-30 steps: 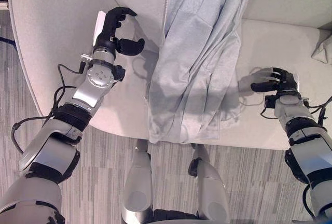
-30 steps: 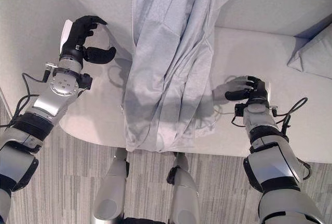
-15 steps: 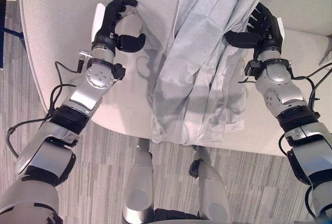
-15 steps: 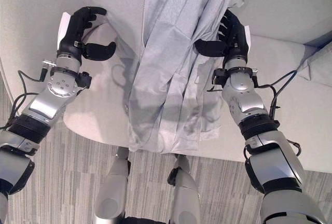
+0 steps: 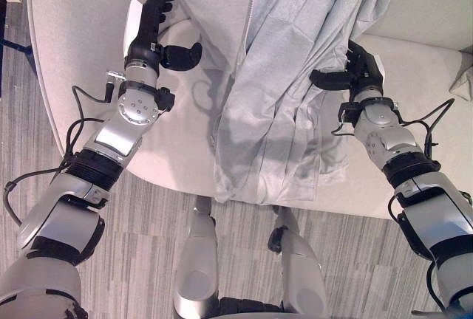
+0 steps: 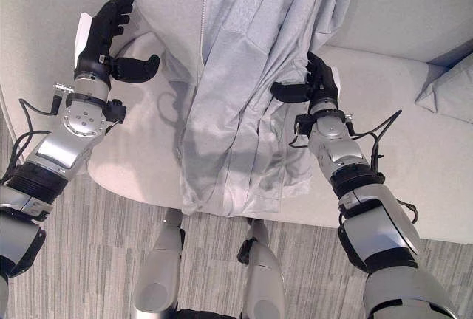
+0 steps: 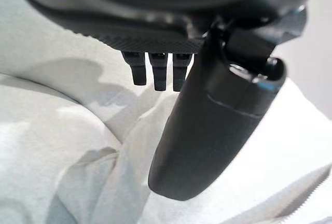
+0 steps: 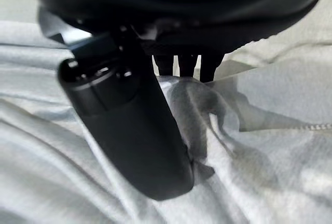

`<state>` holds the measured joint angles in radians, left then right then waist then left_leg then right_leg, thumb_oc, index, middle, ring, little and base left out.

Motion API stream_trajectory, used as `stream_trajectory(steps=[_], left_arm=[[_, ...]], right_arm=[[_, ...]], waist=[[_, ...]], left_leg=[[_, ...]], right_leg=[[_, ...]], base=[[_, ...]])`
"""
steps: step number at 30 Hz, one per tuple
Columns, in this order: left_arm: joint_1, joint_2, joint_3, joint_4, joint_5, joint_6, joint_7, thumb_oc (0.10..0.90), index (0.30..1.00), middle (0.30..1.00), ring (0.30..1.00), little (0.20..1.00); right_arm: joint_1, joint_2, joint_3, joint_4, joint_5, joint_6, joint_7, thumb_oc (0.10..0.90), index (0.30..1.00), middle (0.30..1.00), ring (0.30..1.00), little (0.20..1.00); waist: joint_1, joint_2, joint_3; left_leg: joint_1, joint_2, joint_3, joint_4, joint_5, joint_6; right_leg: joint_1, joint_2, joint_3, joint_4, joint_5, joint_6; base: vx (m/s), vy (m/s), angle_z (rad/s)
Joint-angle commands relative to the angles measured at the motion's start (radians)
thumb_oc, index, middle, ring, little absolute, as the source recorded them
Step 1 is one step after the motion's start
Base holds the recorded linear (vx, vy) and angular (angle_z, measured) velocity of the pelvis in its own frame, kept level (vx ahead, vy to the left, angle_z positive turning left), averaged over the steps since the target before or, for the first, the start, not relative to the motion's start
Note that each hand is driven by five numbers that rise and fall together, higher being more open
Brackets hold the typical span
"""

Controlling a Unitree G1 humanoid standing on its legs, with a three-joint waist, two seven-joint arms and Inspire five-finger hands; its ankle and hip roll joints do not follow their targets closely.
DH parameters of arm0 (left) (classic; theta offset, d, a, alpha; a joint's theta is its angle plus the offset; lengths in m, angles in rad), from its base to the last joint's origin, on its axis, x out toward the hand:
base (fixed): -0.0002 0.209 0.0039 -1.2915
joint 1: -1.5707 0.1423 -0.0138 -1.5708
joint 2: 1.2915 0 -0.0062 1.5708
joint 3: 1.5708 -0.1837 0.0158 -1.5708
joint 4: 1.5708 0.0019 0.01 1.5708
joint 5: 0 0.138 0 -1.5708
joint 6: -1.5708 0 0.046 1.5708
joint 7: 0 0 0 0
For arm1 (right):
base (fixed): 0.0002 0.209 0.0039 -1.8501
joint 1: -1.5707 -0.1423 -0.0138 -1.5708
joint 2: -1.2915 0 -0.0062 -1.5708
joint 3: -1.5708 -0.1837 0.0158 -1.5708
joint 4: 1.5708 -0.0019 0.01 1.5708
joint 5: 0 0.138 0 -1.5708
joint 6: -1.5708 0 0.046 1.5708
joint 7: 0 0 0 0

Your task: Hang the clothes on the sofa on the clothes rack.

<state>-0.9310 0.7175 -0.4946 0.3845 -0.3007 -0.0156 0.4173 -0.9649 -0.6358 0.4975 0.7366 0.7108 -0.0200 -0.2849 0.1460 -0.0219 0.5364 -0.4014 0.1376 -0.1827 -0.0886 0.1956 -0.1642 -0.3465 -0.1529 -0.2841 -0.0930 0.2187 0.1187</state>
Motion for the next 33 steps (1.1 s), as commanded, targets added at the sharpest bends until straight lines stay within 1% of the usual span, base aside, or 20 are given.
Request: stream_trajectory(steps=[1,2,5,9,10,12,14,15,16,17,18,21,24,25,26,28,30,31,33], left_arm=[[-0.129,0.054,0.055,-0.163,0.099,-0.062,0.052,0.8,0.9,0.9,0.9,0.9],[-0.132,0.05,0.055,-0.167,0.105,-0.062,0.051,0.8,0.9,0.9,0.9,0.9],[-0.138,0.042,0.051,-0.164,0.103,-0.066,0.053,0.8,0.9,0.9,0.9,0.9],[-0.128,0.025,0.059,-0.176,0.093,-0.069,0.066,0.8,0.9,0.9,0.9,0.9],[-0.118,0.004,0.066,-0.193,0.09,-0.066,0.071,0.8,0.9,0.9,0.9,0.9],[-0.108,-0.021,0.068,-0.23,0.105,-0.06,0.072,0.8,0.9,0.9,0.9,0.9],[-0.098,-0.048,0.064,-0.257,0.117,-0.055,0.07,0.8,0.9,0.9,0.9,0.9],[-0.097,-0.048,0.065,-0.259,0.118,-0.054,0.07,0.8,0.9,0.9,0.9,0.9],[-0.088,-0.081,0.055,-0.277,0.119,-0.047,0.058,0.8,0.9,0.9,0.9,0.9],[-0.088,-0.083,0.055,-0.278,0.12,-0.046,0.058,0.8,0.9,0.9,0.9,0.9],[-0.076,-0.111,0.042,-0.286,0.124,-0.037,0.042,0.8,0.9,0.9,0.9,0.9],[-0.058,-0.129,0.032,-0.298,0.126,-0.032,0.029,0.8,0.9,0.9,0.9,0.9],[0.003,-0.141,0.038,-0.362,0.138,-0.028,-0.002,0.8,0.9,0.9,0.9,0.9],[0.005,-0.141,0.039,-0.365,0.139,-0.026,-0.002,0.8,0.9,0.9,0.9,0.9],[0.041,-0.138,0.05,-0.417,0.143,-0.032,-0.015,0.8,0.9,0.9,0.9,0.9],[0.084,-0.133,0.063,-0.465,0.143,-0.034,-0.031,0.8,0.9,0.9,0.9,0.9],[0.105,-0.129,0.07,-0.488,0.144,-0.035,-0.039,0.8,0.9,0.9,0.9,0.9],[0.143,-0.122,0.08,-0.528,0.142,-0.036,-0.057,0.8,0.9,0.9,0.9,0.9],[0.171,-0.121,0.087,-0.552,0.133,-0.038,-0.064,0.8,0.9,0.9,0.9,0.9]], right_arm=[[-0.107,-0.018,0.023,-0.136,-0.084,-0.064,0.032,0.8,0.9,0.9,0.9,0.9],[-0.101,-0.013,0.011,-0.117,-0.104,-0.061,0.029,0.8,0.9,0.9,0.9,0.9],[-0.119,-0.011,0.005,-0.067,-0.127,-0.052,0.021,0.8,0.9,0.9,0.9,0.9],[-0.178,-0.008,0.012,0.11,-0.177,-0.009,0.001,0.8,0.9,0.9,0.9,0.9],[-0.202,-0.003,0.007,0.195,-0.186,0.008,-0.002,0.8,0.9,0.9,0.9,0.9],[-0.22,-0.001,0.001,0.282,-0.188,0.022,-0.004,0.8,0.9,0.9,0.9,0.9],[-0.225,-0.001,-0.002,0.344,-0.192,0.031,0.001,0.8,0.9,0.9,0.9,0.9],[-0.227,-0.002,-0.001,0.347,-0.192,0.03,0.002,0.8,0.9,0.9,0.9,0.9],[-0.234,-0.004,-0.002,0.399,-0.195,0.042,0.007,0.8,0.9,0.9,0.9,0.9],[-0.235,-0.005,-0.001,0.402,-0.194,0.041,0.009,0.8,0.9,0.9,0.9,0.9],[-0.246,-0.015,0.002,0.447,-0.194,0.051,0.017,0.8,0.9,0.9,0.9,0.9],[-0.253,-0.027,0.005,0.477,-0.196,0.06,0.025,0.8,0.9,0.9,0.9,0.9],[-0.252,-0.068,0.0,0.512,-0.206,0.061,0.029,0.8,0.9,0.9,0.9,0.9],[-0.252,-0.069,0.0,0.512,-0.207,0.061,0.03,0.8,0.9,0.9,0.9,0.9],[-0.243,-0.092,-0.006,0.519,-0.216,0.06,0.03,0.8,0.9,0.9,0.9,0.9],[-0.235,-0.113,-0.012,0.523,-0.225,0.056,0.03,0.8,0.9,0.9,0.9,0.9],[-0.228,-0.123,-0.016,0.525,-0.226,0.053,0.03,0.8,0.9,0.9,0.9,0.9],[-0.218,-0.138,-0.025,0.531,-0.229,0.051,0.033,0.8,0.9,0.9,0.9,0.9],[-0.211,-0.144,-0.033,0.529,-0.231,0.046,0.032,0.8,0.9,0.9,0.9,0.9]], waist=[[0.014,-0.035,-0.016],[0.015,-0.028,-0.016],[0.018,-0.024,-0.016],[0.031,-0.016,-0.016],[0.037,-0.01,-0.016],[0.044,-0.002,-0.016],[0.049,0.001,-0.016],[0.049,0.002,-0.016],[0.054,0.006,-0.016],[0.055,0.007,-0.016],[0.058,0.013,-0.016],[0.062,0.018,-0.016],[0.075,0.035,-0.016],[0.075,0.036,-0.016],[0.083,0.047,-0.016],[0.091,0.058,-0.016],[0.095,0.064,-0.016],[0.102,0.076,-0.016],[0.106,0.085,-0.016]], left_leg=[[0.113,-0.01,-0.074,0.001,-0.197,0.062],[0.112,-0.009,-0.073,0.001,-0.196,0.062],[0.105,-0.011,-0.072,0.001,-0.194,0.061],[0.088,-0.019,-0.074,0.001,-0.191,0.063],[0.082,-0.022,-0.078,0.001,-0.19,0.064],[0.078,-0.029,-0.084,0.001,-0.191,0.066],[0.074,-0.033,-0.09,0.001,-0.19,0.066],[0.074,-0.033,-0.09,0.001,-0.19,0.067],[0.075,-0.035,-0.095,0.001,-0.191,0.067],[0.076,-0.035,-0.095,0.001,-0.191,0.067],[0.076,-0.035,-0.097,0.001,-0.191,0.068],[0.074,-0.035,-0.099,0.001,-0.191,0.067],[0.072,-0.036,-0.1,0.001,-0.186,0.065],[0.073,-0.036,-0.1,0.001,-0.186,0.065],[0.072,-0.038,-0.105,0.001,-0.185,0.065],[0.074,-0.04,-0.108,0.001,-0.185,0.064],[0.075,-0.04,-0.111,0.001,-0.184,0.064],[0.079,-0.042,-0.115,0.001,-0.184,0.062],[0.083,-0.044,-0.118,0.001,-0.184,0.062]], right_leg=[[0.079,-0.143,0.044,0.006,-0.062,0.102],[0.079,-0.146,0.043,0.006,-0.063,0.102],[0.073,-0.148,0.043,0.006,-0.061,0.103],[0.06,-0.152,0.043,0.006,-0.056,0.105],[0.059,-0.154,0.039,0.006,-0.057,0.106],[0.062,-0.157,0.034,0.006,-0.059,0.106],[0.064,-0.158,0.03,0.006,-0.059,0.106],[0.064,-0.158,0.03,0.006,-0.059,0.106],[0.066,-0.159,0.027,0.006,-0.059,0.106],[0.066,-0.159,0.027,0.006,-0.059,0.106],[0.067,-0.16,0.027,0.006,-0.058,0.106],[0.064,-0.158,0.029,0.006,-0.058,0.106],[0.065,-0.159,0.029,0.006,-0.059,0.104],[0.066,-0.159,0.029,0.006,-0.059,0.104],[0.069,-0.161,0.026,0.006,-0.062,0.103],[0.075,-0.163,0.019,0.006,-0.063,0.104],[0.079,-0.164,0.016,0.006,-0.064,0.104],[0.087,-0.166,0.012,0.006,-0.067,0.103],[0.095,-0.167,0.008,0.006,-0.069,0.103]], base=[[0.0,0.0,0.0],[0.0,0.0,0.0],[0.0,0.0,0.0],[0.0,0.0,0.0],[0.0,0.0,0.0],[0.01,-0.018,0.05],[0.01,-0.021,0.1],[0.01,-0.03,0.06],[0.01,-0.021,0.06],[0.02,-0.043,0.08],[0.02,-0.044,0.08],[0.01,-0.026,0.03],[0.02,-0.045,-0.01],[0.01,-0.04,-0.02],[0.02,-0.039,-0.02],[0.01,-0.025,0.0],[0.01,-0.032,0.02],[0.02,-0.039,0.02],[0.01,-0.015,0.06]])
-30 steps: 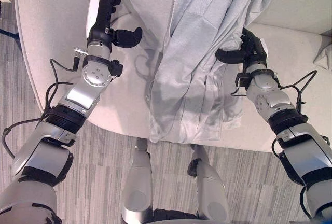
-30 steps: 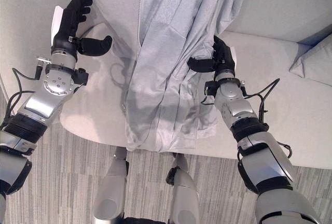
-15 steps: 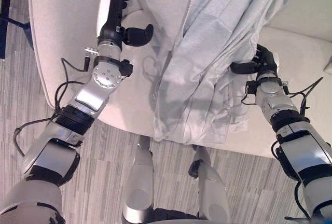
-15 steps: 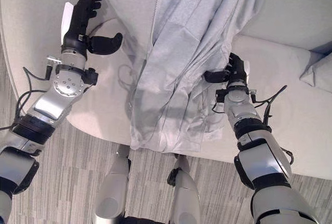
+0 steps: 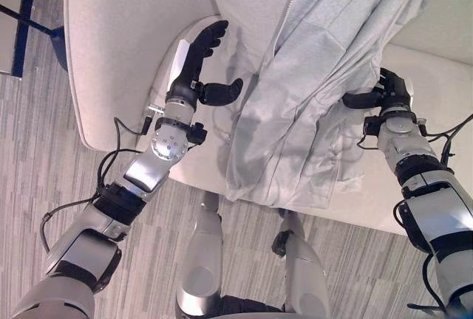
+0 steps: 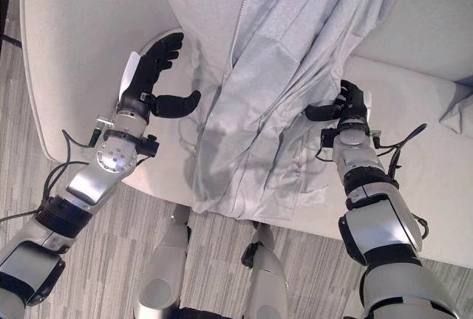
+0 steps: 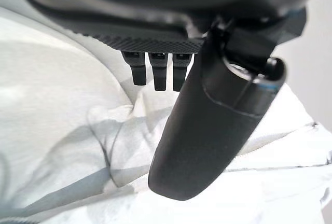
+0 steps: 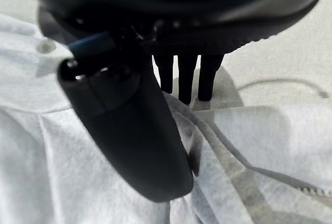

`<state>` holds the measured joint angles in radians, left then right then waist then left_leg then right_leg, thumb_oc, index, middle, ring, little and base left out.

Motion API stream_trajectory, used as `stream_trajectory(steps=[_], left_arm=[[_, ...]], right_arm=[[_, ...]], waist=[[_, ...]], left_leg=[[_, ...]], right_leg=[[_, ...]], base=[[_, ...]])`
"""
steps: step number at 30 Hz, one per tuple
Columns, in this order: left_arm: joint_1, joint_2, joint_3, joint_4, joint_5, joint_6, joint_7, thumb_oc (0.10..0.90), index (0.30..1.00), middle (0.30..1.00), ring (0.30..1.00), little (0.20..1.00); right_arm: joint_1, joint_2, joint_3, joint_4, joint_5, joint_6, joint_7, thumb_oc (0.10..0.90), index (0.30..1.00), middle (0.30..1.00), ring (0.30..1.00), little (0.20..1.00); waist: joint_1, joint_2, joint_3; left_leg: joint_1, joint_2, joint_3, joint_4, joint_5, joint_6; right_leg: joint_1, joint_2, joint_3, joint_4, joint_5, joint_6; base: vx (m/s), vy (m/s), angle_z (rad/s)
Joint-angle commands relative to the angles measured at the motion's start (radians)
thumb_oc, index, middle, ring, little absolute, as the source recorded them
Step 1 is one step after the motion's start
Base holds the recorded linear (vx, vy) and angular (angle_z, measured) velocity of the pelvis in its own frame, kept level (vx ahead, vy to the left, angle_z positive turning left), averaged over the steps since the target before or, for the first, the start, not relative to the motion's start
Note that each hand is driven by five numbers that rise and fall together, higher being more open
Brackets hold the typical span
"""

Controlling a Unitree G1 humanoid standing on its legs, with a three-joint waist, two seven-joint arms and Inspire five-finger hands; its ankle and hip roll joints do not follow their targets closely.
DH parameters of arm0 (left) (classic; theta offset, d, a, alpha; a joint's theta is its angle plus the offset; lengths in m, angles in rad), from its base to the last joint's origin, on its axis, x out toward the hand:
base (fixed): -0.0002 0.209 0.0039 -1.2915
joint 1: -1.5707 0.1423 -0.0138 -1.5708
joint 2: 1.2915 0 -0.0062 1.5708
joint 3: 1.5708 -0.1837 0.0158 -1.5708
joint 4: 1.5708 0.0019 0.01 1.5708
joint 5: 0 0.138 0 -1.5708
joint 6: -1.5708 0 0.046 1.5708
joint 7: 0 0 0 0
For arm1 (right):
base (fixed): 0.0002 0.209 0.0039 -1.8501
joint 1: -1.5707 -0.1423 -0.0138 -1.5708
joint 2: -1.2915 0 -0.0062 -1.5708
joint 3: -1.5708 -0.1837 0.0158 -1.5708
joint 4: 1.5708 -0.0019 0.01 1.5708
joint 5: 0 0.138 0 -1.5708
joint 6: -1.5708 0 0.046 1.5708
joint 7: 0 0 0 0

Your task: Hang the clothes on the sofa on the clothes rack.

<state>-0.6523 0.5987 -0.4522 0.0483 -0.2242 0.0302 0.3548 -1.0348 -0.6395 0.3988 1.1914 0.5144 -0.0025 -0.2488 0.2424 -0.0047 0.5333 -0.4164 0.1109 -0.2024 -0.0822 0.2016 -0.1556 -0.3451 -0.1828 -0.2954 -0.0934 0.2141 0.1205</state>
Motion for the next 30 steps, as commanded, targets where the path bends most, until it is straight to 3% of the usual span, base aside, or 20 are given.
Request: stream_trajectory(steps=[1,10,19,25,30], left_arm=[[-0.106,-0.002,0.045,-0.217,0.056,-0.084,-0.002,0.8,0.9,0.9,0.9,0.9],[-0.217,-0.033,-0.035,-0.133,0.084,-0.068,0.009,0.8,0.9,0.9,0.9,0.9],[-0.446,-0.141,-0.183,0.056,0.115,-0.057,0.047,0.8,0.9,0.9,0.9,0.9],[-0.459,-0.173,-0.208,0.099,0.102,-0.054,0.042,0.8,0.9,0.9,0.9,0.9],[-0.474,-0.194,-0.246,0.245,0.118,-0.041,0.063,0.8,0.9,0.9,0.9,0.9]], right_arm=[[-0.14,-0.14,0.066,0.074,-0.035,0.028,-0.004,0.8,0.9,0.9,0.9,0.9],[-0.177,-0.105,0.103,0.071,-0.04,0.02,-0.012,0.8,0.9,0.9,0.9,0.9],[-0.27,-0.049,0.187,0.075,-0.039,0.02,-0.031,0.8,0.9,0.9,0.9,0.9],[-0.298,-0.045,0.212,0.078,-0.042,0.022,-0.034,0.8,0.9,0.9,0.9,0.9],[-0.324,-0.034,0.244,0.067,-0.044,0.013,-0.039,0.8,0.9,0.9,0.9,0.9]], waist=[[0.009,0.068,-0.013],[-0.006,0.065,-0.013],[-0.045,0.055,-0.013],[-0.054,0.053,-0.013],[-0.072,0.043,-0.013]], left_leg=[[0.099,-0.017,-0.1,-0.005,-0.19,0.053],[0.096,-0.018,-0.103,-0.005,-0.19,0.053],[0.073,-0.017,-0.102,-0.005,-0.185,0.057],[0.06,-0.013,-0.096,-0.005,-0.183,0.058],[0.045,-0.005,-0.091,-0.005,-0.18,0.056]], right_leg=[[0.095,-0.137,0.019,0.006,-0.065,0.102],[0.095,-0.136,0.014,0.006,-0.068,0.102],[0.056,-0.131,0.042,0.006,-0.065,0.102],[0.037,-0.127,0.055,0.006,-0.067,0.099],[0.012,-0.12,0.068,0.006,-0.067,0.094]], base=[[0.01,-0.013,0.15],[0.0,-0.002,0.07],[0.0,0.002,-0.01],[0.0,-0.001,-0.11],[0.0,0.0,0.0]])
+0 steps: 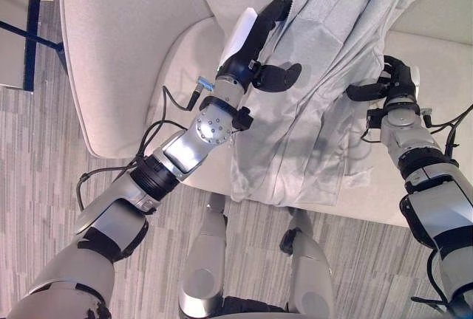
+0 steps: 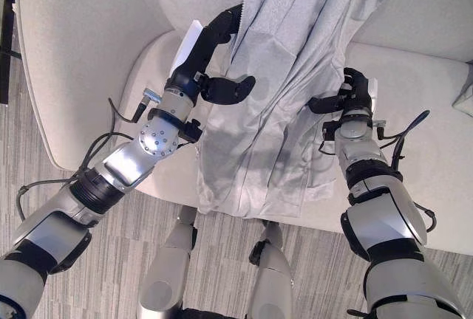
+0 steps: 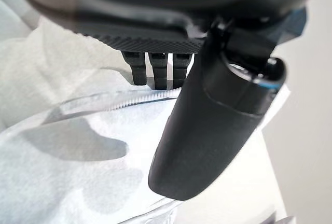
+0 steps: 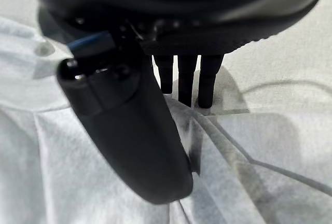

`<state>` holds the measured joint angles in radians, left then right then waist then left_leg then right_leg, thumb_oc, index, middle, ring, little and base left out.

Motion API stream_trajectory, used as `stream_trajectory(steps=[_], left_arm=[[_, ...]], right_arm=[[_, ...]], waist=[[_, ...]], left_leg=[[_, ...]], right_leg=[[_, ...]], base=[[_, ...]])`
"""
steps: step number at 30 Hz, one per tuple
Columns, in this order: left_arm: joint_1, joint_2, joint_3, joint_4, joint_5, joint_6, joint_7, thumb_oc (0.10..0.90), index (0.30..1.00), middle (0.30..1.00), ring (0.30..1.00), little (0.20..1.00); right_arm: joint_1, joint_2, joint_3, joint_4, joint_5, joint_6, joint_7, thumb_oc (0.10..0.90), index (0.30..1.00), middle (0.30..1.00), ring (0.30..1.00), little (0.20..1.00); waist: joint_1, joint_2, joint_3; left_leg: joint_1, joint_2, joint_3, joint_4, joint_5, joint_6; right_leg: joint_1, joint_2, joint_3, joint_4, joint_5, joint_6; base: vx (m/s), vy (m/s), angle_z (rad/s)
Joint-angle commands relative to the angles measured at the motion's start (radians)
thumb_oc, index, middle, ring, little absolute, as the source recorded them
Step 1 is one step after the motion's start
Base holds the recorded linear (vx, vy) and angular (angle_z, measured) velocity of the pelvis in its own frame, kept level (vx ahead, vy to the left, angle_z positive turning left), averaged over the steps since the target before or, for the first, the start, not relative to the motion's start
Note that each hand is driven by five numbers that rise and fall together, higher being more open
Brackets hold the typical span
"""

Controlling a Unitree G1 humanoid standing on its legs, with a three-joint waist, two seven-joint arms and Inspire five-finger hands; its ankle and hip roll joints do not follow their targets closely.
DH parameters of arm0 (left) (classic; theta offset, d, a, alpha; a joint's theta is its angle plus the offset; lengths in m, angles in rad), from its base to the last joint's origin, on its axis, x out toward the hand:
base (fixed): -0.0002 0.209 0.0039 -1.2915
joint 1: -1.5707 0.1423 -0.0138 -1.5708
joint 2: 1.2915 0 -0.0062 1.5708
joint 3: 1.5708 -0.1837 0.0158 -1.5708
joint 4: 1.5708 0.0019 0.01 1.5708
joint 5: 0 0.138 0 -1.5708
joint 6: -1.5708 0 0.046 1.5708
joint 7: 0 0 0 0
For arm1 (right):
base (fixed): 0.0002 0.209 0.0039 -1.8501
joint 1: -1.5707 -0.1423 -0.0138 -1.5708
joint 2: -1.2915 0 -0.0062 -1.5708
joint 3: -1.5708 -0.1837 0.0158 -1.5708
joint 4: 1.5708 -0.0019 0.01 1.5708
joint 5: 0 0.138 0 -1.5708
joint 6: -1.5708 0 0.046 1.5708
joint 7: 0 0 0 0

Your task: Hang the clothes on the sofa on the clothes rack.

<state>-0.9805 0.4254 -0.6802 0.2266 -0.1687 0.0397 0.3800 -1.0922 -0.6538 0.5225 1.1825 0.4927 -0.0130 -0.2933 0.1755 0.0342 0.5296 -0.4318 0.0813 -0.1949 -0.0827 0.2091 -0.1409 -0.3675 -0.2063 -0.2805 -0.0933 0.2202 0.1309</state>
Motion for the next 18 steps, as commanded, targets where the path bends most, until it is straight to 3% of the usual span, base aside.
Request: stream_trajectory(steps=[1,11,18], left_arm=[[-0.153,-0.018,-0.024,0.088,0.069,-0.048,0.046,0.8,0.9,0.9,0.9,0.9],[-0.085,0.03,0.02,0.142,0.035,-0.045,0.067,0.8,0.9,0.9,0.9,0.9],[-0.134,0.062,0.003,0.324,0.038,-0.028,0.116,0.8,0.9,0.9,0.9,0.9]], right_arm=[[-0.272,-0.02,0.125,0.072,-0.022,0.021,0.003,0.8,0.9,0.9,0.9,0.9],[-0.257,-0.028,0.115,0.058,-0.009,0.017,-0.002,0.8,0.9,0.9,0.9,0.9],[-0.271,0.022,0.128,-0.002,0.024,-0.004,-0.018,0.8,0.9,0.9,0.9,0.9]], waist=[[-0.008,0.002,-0.01],[-0.017,-0.005,-0.01],[-0.036,-0.024,-0.01]], left_leg=[[0.056,0.027,-0.098,-0.005,-0.187,0.041],[0.044,0.03,-0.088,-0.005,-0.186,0.037],[0.023,0.04,-0.079,-0.005,-0.184,0.033]], right_leg=[[0.03,-0.096,0.053,0.006,-0.073,0.083],[0.017,-0.094,0.052,0.006,-0.071,0.079],[-0.017,-0.086,0.066,0.006,-0.065,0.078]], base=[[0.0,0.0,0.0],[0.0,-0.009,-0.03],[0.0,0.0,-0.01]])
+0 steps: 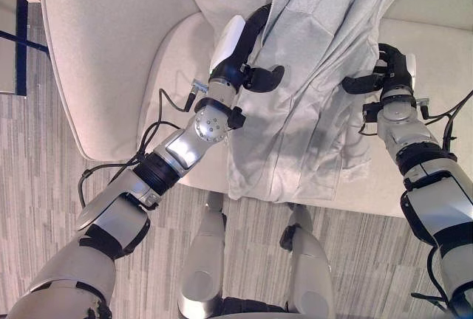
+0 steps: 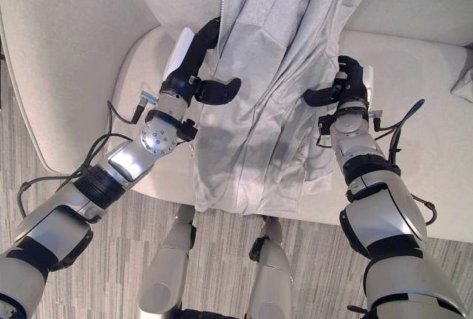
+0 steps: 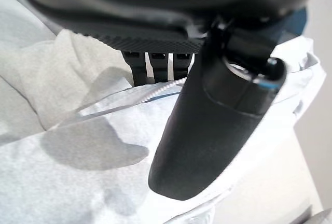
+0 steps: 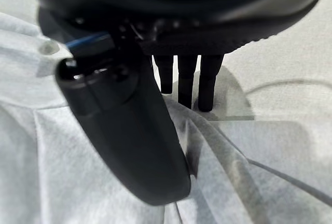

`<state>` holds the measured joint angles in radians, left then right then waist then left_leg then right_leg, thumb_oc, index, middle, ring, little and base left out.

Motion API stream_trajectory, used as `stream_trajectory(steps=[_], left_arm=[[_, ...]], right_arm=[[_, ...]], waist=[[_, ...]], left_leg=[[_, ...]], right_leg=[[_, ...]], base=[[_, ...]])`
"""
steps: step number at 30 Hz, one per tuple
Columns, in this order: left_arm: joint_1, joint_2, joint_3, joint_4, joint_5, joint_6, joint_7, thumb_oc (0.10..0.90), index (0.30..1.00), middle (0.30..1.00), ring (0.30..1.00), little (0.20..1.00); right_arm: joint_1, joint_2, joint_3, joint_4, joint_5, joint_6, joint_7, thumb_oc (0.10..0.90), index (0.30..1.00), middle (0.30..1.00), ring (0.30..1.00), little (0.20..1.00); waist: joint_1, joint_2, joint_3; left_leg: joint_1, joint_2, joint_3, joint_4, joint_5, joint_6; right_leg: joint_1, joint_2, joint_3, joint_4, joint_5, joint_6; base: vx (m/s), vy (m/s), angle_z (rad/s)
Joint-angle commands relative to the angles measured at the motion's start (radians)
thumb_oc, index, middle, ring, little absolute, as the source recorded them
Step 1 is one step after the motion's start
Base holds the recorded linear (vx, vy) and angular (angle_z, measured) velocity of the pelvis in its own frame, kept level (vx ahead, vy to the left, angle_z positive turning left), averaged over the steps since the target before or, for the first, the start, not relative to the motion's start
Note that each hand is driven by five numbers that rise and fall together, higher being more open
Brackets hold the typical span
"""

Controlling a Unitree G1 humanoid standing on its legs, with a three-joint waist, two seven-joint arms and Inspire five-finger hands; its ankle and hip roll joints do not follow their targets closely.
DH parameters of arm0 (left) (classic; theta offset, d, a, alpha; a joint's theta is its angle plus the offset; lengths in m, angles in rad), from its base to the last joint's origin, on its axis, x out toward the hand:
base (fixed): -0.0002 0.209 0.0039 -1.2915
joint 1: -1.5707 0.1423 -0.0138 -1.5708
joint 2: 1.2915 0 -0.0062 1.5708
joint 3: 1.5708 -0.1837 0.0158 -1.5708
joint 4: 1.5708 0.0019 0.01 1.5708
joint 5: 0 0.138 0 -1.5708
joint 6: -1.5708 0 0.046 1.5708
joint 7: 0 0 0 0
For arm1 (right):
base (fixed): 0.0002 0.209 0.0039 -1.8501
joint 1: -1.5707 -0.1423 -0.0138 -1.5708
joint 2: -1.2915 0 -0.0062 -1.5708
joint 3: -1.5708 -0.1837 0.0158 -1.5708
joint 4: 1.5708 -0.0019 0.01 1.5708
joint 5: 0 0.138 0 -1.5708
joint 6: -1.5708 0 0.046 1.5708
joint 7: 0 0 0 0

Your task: Hang the clothes on the sofa on the clothes rack.

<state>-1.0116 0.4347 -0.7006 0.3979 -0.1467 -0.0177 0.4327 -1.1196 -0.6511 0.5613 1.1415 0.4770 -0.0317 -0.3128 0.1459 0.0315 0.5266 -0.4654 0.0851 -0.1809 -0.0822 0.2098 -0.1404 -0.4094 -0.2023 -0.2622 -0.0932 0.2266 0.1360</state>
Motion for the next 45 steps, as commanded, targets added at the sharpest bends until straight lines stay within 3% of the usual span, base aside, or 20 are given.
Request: stream_trajectory(steps=[1,7,11,13,14,15,22,31,36,38,40,41,45], left_arm=[[-0.119,0.061,0.018,0.178,0.011,0.029,0.068,0.8,0.9,0.9,0.9,0.9],[-0.199,0.112,-0.017,0.269,0.029,0.034,0.086,0.8,0.9,0.9,0.9,0.9],[-0.252,0.139,-0.045,0.31,0.062,0.038,0.076,0.8,0.9,0.9,0.9,0.9],[-0.283,0.143,-0.064,0.343,0.075,0.041,0.073,0.8,0.9,0.9,0.9,0.9],[-0.298,0.142,-0.076,0.373,0.079,0.046,0.069,0.585,0.578,0.578,0.578,0.578],[-0.316,0.139,-0.087,0.399,0.084,0.051,0.067,0.4,0.3,0.3,0.3,0.3],[-0.399,0.1,-0.12,0.496,0.058,0.045,0.065,0.4,0.3,0.3,0.3,0.3],[-0.419,0.147,-0.105,0.482,0.055,0.031,0.091,0.4,0.3,0.3,0.3,0.3],[-0.344,0.237,-0.015,0.34,0.067,0.012,0.147,0.4,0.3,0.3,0.3,0.3],[-0.258,0.283,0.063,0.23,0.097,0.005,0.171,0.4,0.3,0.3,0.3,0.3],[-0.251,0.283,0.067,0.224,0.099,0.008,0.171,0.4,0.3,0.3,0.3,0.3],[-0.143,0.35,0.166,0.091,0.134,-0.004,0.181,0.4,0.3,0.3,0.3,0.3],[0.015,0.406,0.3,-0.048,0.169,-0.01,0.173,0.4,0.3,0.3,0.3,0.3]], right_arm=[[-0.244,0.027,0.092,0.015,0.052,0.008,0.0,0.8,0.9,0.9,0.9,0.9],[-0.221,0.07,0.102,-0.16,0.166,-0.059,0.023,0.8,0.9,0.9,0.9,0.9],[-0.208,0.094,0.171,-0.319,0.215,-0.094,0.094,0.8,0.9,0.9,0.9,0.9],[-0.211,0.107,0.193,-0.367,0.246,-0.106,0.114,0.569,0.554,0.554,0.554,0.554],[-0.213,0.116,0.198,-0.377,0.258,-0.112,0.116,0.4,0.3,0.3,0.3,0.3],[-0.217,0.129,0.198,-0.384,0.263,-0.12,0.113,0.4,0.3,0.3,0.3,0.3],[-0.231,0.205,0.18,-0.354,0.3,-0.13,0.096,0.4,0.3,0.3,0.3,0.3],[-0.204,0.171,0.148,-0.391,0.291,-0.155,0.083,0.4,0.3,0.3,0.3,0.3],[-0.131,0.089,0.083,-0.505,0.235,-0.184,0.059,0.4,0.3,0.3,0.3,0.3],[-0.068,0.031,0.021,-0.579,0.191,-0.196,0.044,0.4,0.3,0.3,0.3,0.3],[-0.063,0.031,0.021,-0.583,0.189,-0.194,0.043,0.4,0.3,0.3,0.3,0.3],[0.029,-0.036,-0.076,-0.704,0.149,-0.21,0.033,0.4,0.3,0.3,0.3,0.3],[0.168,-0.105,-0.21,-0.858,0.085,-0.219,0.023,0.4,0.3,0.3,0.3,0.3]], waist=[[-0.01,-0.025,-0.007],[-0.025,-0.044,-0.007],[-0.031,-0.058,-0.007],[-0.039,-0.065,-0.007],[-0.041,-0.068,-0.007],[-0.045,-0.071,-0.007],[-0.061,-0.076,-0.007],[-0.075,-0.081,-0.007],[-0.073,-0.08,-0.007],[-0.069,-0.076,-0.007],[-0.069,-0.075,-0.007],[-0.059,-0.069,-0.007],[-0.054,-0.064,-0.014]], left_leg=[[0.053,0.038,-0.091,-0.005,-0.183,0.032],[0.037,0.044,-0.081,-0.005,-0.18,0.034],[0.033,0.05,-0.078,-0.005,-0.177,0.033],[0.031,0.051,-0.076,-0.005,-0.175,0.032],[0.031,0.052,-0.075,-0.005,-0.175,0.031],[0.03,0.053,-0.074,-0.005,-0.174,0.031],[0.035,0.055,-0.065,-0.005,-0.171,0.03],[0.051,0.059,-0.055,-0.005,-0.175,0.027],[0.088,0.06,-0.049,-0.005,-0.184,0.026],[0.124,0.061,-0.047,-0.005,-0.192,0.025],[0.127,0.061,-0.047,-0.005,-0.193,0.025],[0.175,0.063,-0.043,-0.005,-0.204,0.022],[0.245,0.064,-0.042,-0.005,-0.22,0.018]], right_leg=[[0.018,-0.089,0.05,0.006,-0.07,0.072],[-0.008,-0.083,0.063,0.006,-0.066,0.07],[-0.019,-0.078,0.068,0.006,-0.065,0.067],[-0.025,-0.077,0.073,0.006,-0.064,0.067],[-0.027,-0.076,0.075,0.006,-0.064,0.067],[-0.029,-0.075,0.077,0.006,-0.063,0.067],[-0.03,-0.074,0.089,0.006,-0.056,0.07],[-0.02,-0.075,0.094,0.006,-0.054,0.073],[0.018,-0.076,0.092,0.006,-0.059,0.074],[0.057,-0.078,0.088,0.006,-0.065,0.075],[0.06,-0.078,0.087,0.006,-0.066,0.075],[0.113,-0.08,0.077,0.01,-0.074,0.075],[0.184,-0.081,0.066,0.021,-0.093,0.076]], base=[[-0.01,0.009,-0.08],[-0.01,0.012,-0.12],[-0.01,-0.007,-0.07],[-0.03,-0.002,-0.09],[-0.01,0.0,-0.11],[-0.02,0.003,-0.1],[-0.02,0.012,-0.06],[0.0,0.0,0.0],[0.01,-0.008,-0.02],[0.01,-0.014,-0.02],[0.01,-0.019,-0.01],[0.04,-0.06,-0.02],[0.05,-0.062,-0.02]])
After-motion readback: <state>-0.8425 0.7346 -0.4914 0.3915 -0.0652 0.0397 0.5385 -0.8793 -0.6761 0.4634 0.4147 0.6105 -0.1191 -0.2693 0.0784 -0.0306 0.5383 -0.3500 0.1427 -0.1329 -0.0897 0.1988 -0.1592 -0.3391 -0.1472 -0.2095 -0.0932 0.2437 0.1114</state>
